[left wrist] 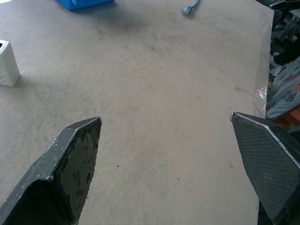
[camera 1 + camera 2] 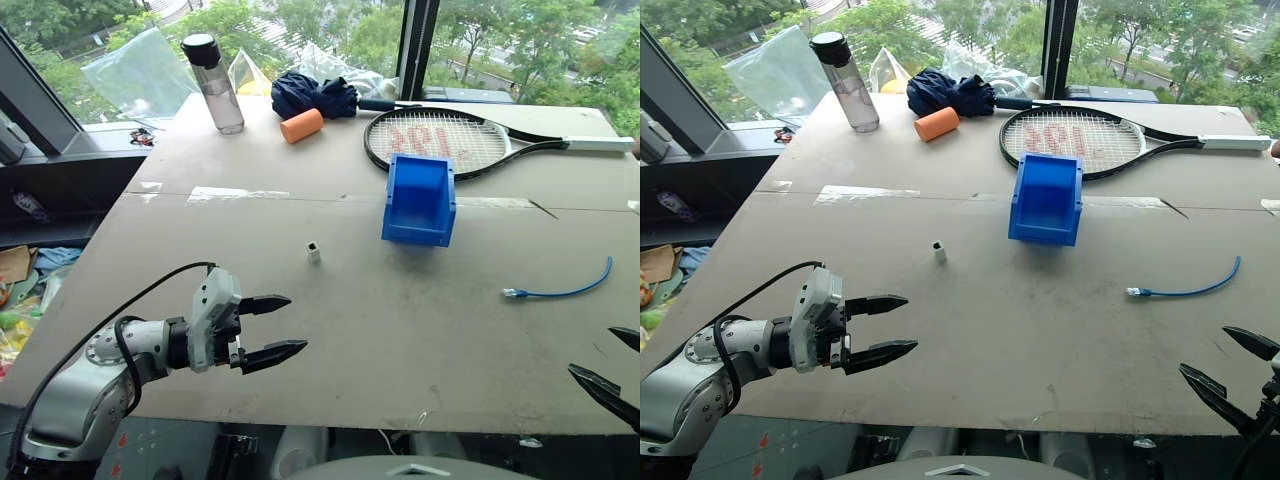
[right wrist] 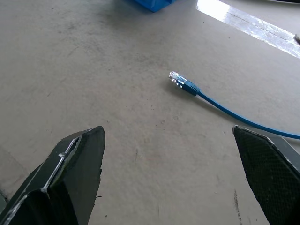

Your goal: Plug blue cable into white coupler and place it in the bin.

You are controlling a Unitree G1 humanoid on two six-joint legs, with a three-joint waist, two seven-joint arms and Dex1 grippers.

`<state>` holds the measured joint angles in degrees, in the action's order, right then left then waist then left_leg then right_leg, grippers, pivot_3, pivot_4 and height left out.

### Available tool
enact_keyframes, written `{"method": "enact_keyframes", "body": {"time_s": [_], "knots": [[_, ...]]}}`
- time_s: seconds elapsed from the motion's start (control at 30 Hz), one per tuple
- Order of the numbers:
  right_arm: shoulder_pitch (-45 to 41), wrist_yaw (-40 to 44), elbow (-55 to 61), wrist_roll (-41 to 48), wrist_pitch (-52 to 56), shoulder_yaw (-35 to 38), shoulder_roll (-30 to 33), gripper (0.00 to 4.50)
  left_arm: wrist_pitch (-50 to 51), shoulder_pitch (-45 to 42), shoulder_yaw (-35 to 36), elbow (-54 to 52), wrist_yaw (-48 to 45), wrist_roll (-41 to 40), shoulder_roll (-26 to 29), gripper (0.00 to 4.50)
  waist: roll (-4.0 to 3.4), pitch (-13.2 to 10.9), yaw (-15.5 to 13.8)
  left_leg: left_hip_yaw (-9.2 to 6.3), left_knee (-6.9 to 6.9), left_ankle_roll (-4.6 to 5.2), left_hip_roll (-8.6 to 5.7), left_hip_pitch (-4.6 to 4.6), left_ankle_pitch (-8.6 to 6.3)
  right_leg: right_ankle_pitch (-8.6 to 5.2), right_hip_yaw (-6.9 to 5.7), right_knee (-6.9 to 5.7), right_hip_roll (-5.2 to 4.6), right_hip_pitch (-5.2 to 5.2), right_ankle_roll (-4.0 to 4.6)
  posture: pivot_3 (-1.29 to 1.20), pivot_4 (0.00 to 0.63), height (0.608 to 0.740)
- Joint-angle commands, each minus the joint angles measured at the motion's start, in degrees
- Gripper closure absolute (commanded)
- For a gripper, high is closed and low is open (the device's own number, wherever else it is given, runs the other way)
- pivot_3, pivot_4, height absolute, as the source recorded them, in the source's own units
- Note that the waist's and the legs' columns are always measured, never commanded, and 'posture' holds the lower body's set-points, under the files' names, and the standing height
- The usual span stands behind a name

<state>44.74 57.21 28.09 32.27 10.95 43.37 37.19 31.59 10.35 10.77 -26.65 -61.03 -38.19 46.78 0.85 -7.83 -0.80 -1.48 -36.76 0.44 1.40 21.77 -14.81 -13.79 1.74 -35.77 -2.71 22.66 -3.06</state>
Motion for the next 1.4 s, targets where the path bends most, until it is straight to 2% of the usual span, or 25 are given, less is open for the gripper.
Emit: {"method": "enact_keyframes", "body": {"time_s": [0.03, 0.13, 0.27, 0.4, 0.5, 0.63, 0.77, 0.93, 1.03, 1.07, 1.23, 1.4], "knots": [[-5.16, -3.51, 2.58, 2.83, 4.97, -0.41, 3.63, 0.08, 1.83, -2.65, -0.35, -4.96, 2.32, -2.06, -0.04, 0.02, 0.01, -0.01, 0.02, 0.0, 0.0, 0.0, 0.0, 0.0, 0.0, 0.0, 0.0, 0.0, 0.0, 0.0, 0.0, 0.0, 0.15, 0.74], [-15.07, -10.05, 7.23, 8.13, 16.37, -3.59, 10.45, 0.08, 5.82, -8.8, -4.17, -8.84, 7.04, -3.29, -1.59, 0.02, -0.02, -0.33, 0.5, -0.03, -0.19, 0.01, 0.04, -0.03, 0.01, 0.03, 0.24, -0.04, 0.0, 0.0, -0.02, 0.0, 0.15, 0.74], [-24.13, -14.43, 8.72, 3.97, 25.08, -10.78, 19.98, 0.08, 6.11, -13.66, -8.53, -10.1, 8.57, -1.48, -2.02, 0.02, 0.09, -0.11, 0.25, 0.17, -0.23, 0.02, -0.23, -0.12, 0.01, 0.04, 0.33, -0.09, 0.08, -0.14, -0.03, 0.0, 0.15, 0.74], [-37.89, -9.77, 1.47, 4.63, 30.71, -24.08, 26.83, 0.08, 7.13, -16.77, -11.73, -10.05, 6.41, -1.42, -0.17, 0.02, 0.29, -0.26, 0.09, 0.08, -0.17, 0.02, -0.24, 0.07, 0.01, 0.17, 0.28, -0.02, 0.18, 0.01, 0.21, 0.0, 0.15, 0.74], [-46.2, -7.44, -6.08, -1.42, 30.77, -34.61, 29.28, 0.08, 5.6, -17.45, -13.39, -9.44, 4.11, -0.37, 0.81, 0.02, 0.43, -0.33, 0.02, 0.05, -0.14, 0.03, -0.23, 0.08, 0.01, 0.17, 0.24, 0.05, 0.19, -0.01, 0.22, 0.0, 0.15, 0.74], [-57.63, -0.36, -19.54, -11.87, 27.83, -48.88, 30.6, 0.08, 5.31, -16.2, -13.65, -13.11, 4.33, -0.54, 1.17, 0.02, 0.41, -0.45, 0.38, 0.19, -0.23, 0.03, -0.22, 0.04, 0.01, 0.18, 0.32, 0.05, 0.16, -0.01, 0.21, 0.0, 0.15, 0.74], [-66.09, 2.5, -30.95, -19.72, 23.85, -56.46, 27.38, 0.08, 8.54, -15.01, -12.6, -19.04, 8.21, -3.14, 1.02, 0.02, 0.4, -0.48, 0.66, 0.19, -0.25, 0.03, -0.21, 0.05, 0.01, 0.19, 0.33, 0.02, 0.16, -0.01, 0.21, 0.0, 0.15, 0.74], [-69.79, 5.57, -35.78, -23.28, 23.48, -59.61, 24.34, 2.36, 12.39, -15.63, -12.47, -23.79, 13.71, -6.04, 0.61, 0.0, 0.46, -0.44, 1.23, 0.14, -0.25, 0.03, -0.2, -0.01, 0.01, 0.22, 0.32, -0.05, 0.2, -0.05, 0.16, 0.0, 0.15, 0.74], [-68.99, 7.39, -33.52, -22.5, 24.84, -59.24, 23.58, 3.73, 13.64, -15.25, -12.52, -25.44, 16.46, -7.06, 0.38, 0.0, 0.55, -0.39, 1.41, 0.1, -0.35, 0.03, -0.19, -0.06, 0.01, 0.21, 0.29, -0.07, 0.2, -0.18, 0.18, 0.0, 0.15, 0.74], [-68.55, 7.68, -32.31, -21.94, 25.49, -58.62, 23.44, 4.36, 13.88, -15.09, -12.68, -25.77, 17.16, -7.25, 0.28, 0.0, 0.56, -0.39, 1.43, 0.11, -0.4, 0.03, -0.19, -0.08, 0.01, 0.21, 0.3, -0.08, 0.19, -0.21, 0.18, 0.0, 0.15, 0.74], [-66.73, 7.4, -20.08, -17.37, 30.37, -55.23, 21.31, 4.44, 13.39, -13.95, -13.42, -25.34, 19.4, -5.84, -0.08, 0.0, 0.53, -0.4, 1.57, 0.04, -0.39, 0.03, -0.19, -0.08, 0.01, 0.22, 0.26, -0.12, 0.22, -0.21, 0.16, 0.0, 0.15, 0.74], [-69.86, 4.42, -8.25, -16.81, 37.95, -59.38, 15.87, 4.44, 11.07, -15.16, -13.11, -18.61, 17.6, -2.87, 0.3, 0.0, 0.37, -0.48, 1.49, -0.06, -0.34, 0.03, -0.13, -0.05, 0.01, 0.3, 0.24, -0.14, 0.36, -0.13, 0.02, 0.0, 0.15, 0.74]]}}
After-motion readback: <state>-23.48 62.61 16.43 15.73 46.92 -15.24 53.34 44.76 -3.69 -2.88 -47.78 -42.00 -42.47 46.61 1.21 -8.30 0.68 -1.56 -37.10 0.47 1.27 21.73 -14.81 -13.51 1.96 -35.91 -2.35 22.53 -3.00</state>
